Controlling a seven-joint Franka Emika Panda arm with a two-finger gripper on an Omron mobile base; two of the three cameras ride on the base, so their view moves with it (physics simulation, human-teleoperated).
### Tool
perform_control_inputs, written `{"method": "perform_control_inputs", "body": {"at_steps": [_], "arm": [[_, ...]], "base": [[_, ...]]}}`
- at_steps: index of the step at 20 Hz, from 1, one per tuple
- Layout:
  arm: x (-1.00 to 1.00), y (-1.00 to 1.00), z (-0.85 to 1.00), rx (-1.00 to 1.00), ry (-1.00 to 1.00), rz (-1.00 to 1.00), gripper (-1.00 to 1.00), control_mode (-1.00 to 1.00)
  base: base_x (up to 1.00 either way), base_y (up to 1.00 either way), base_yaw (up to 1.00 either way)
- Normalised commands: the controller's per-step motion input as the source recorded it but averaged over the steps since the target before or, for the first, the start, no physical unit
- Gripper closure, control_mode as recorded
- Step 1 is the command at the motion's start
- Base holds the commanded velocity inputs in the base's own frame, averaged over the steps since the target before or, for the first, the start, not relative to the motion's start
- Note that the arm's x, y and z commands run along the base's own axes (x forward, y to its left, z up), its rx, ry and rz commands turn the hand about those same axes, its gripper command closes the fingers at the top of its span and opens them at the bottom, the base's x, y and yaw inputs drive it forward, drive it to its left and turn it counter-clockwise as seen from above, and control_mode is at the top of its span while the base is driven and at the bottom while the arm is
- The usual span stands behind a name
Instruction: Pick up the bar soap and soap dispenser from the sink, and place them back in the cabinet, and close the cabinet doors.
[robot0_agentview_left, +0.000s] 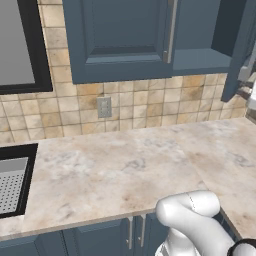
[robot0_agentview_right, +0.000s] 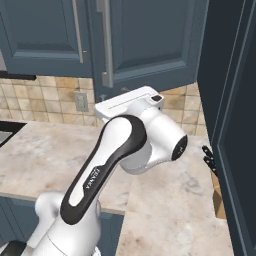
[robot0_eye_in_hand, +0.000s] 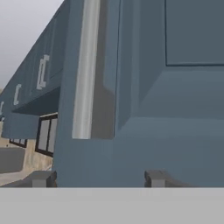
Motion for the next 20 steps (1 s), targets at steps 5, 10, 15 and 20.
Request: {"method": "perform_control_inputs", "body": {"at_steps": [5,10,15,20], "arm": [[0.45,0.06,0.00,0.00,0.00,-0.06,-1.00,-1.00],[0.44,0.12,0.00,0.00,0.00,-0.11,-1.00,-1.00],[0.40,0.12,0.00,0.00,0.00,-0.12,-1.00,-1.00],[0.42,0.09,0.00,0.00,0.00,-0.11,-1.00,-1.00]], "base": [[0.00,0.00,0.00],[0.00,0.00,0.00],[0.00,0.00,0.00],[0.00,0.00,0.00]]}}
